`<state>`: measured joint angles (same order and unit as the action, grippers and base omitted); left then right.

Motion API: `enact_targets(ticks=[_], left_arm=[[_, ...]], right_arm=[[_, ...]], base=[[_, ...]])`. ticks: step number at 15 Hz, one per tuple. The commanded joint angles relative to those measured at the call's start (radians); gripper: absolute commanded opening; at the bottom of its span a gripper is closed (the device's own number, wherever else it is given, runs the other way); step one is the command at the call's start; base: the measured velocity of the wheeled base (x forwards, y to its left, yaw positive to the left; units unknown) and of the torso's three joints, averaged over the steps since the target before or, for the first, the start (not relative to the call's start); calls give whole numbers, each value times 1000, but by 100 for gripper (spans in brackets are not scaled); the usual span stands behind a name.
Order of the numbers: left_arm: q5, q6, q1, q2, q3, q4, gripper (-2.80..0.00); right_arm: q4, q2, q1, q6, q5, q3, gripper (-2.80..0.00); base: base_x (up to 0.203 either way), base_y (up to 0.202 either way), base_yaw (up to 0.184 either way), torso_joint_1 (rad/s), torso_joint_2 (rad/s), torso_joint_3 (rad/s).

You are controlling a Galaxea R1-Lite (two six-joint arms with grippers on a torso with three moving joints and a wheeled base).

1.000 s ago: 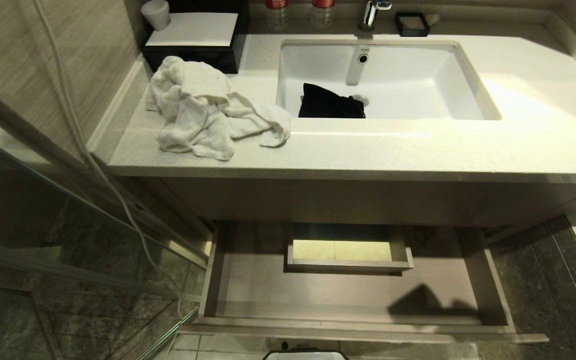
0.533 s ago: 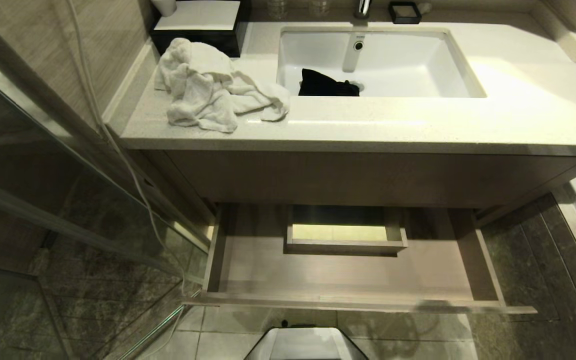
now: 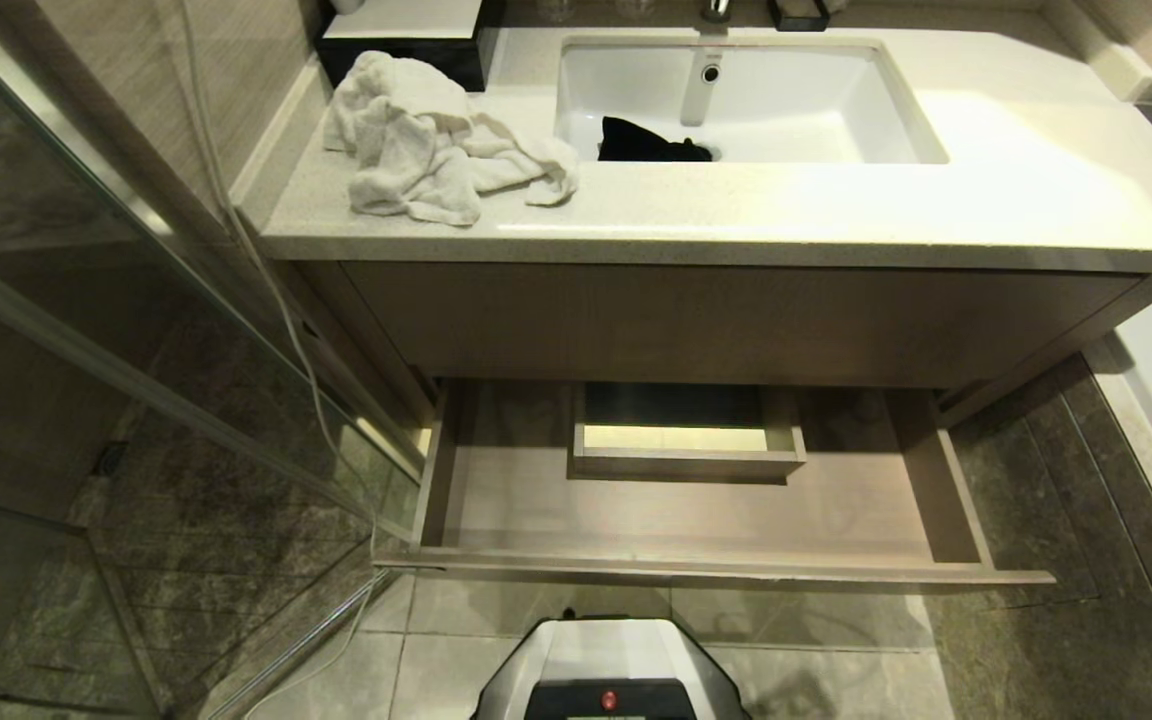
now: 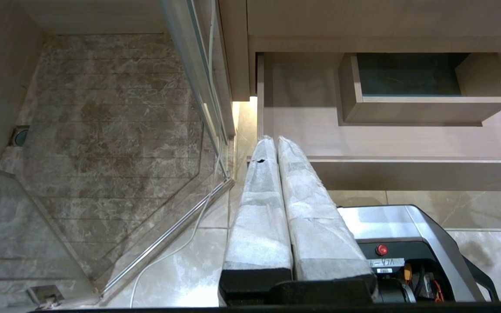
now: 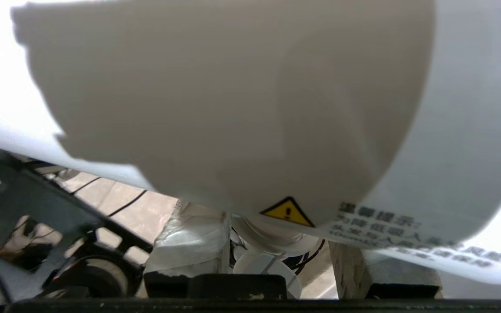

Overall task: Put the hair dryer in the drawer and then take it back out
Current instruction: Put it into the drawer

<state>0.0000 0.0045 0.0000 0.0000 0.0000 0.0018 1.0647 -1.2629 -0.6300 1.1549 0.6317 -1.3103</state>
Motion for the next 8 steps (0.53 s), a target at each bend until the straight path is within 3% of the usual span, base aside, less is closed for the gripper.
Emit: enact_targets(ticks=[1,3,8], left_arm=[[0,0,0,0,2,0,-280],[0,0,0,0,2,0,-280],[0,0,0,0,2,0,-280]], right_arm=[[-1,33,1,6,4,39,-280],[6,52,1,8,1,53,-280],[-41,54,1,6,1,97,-280]], base=[[0,0,0,-2,2,-32],[0,0,0,-47,54,25],[0,0,0,-172,315,130]])
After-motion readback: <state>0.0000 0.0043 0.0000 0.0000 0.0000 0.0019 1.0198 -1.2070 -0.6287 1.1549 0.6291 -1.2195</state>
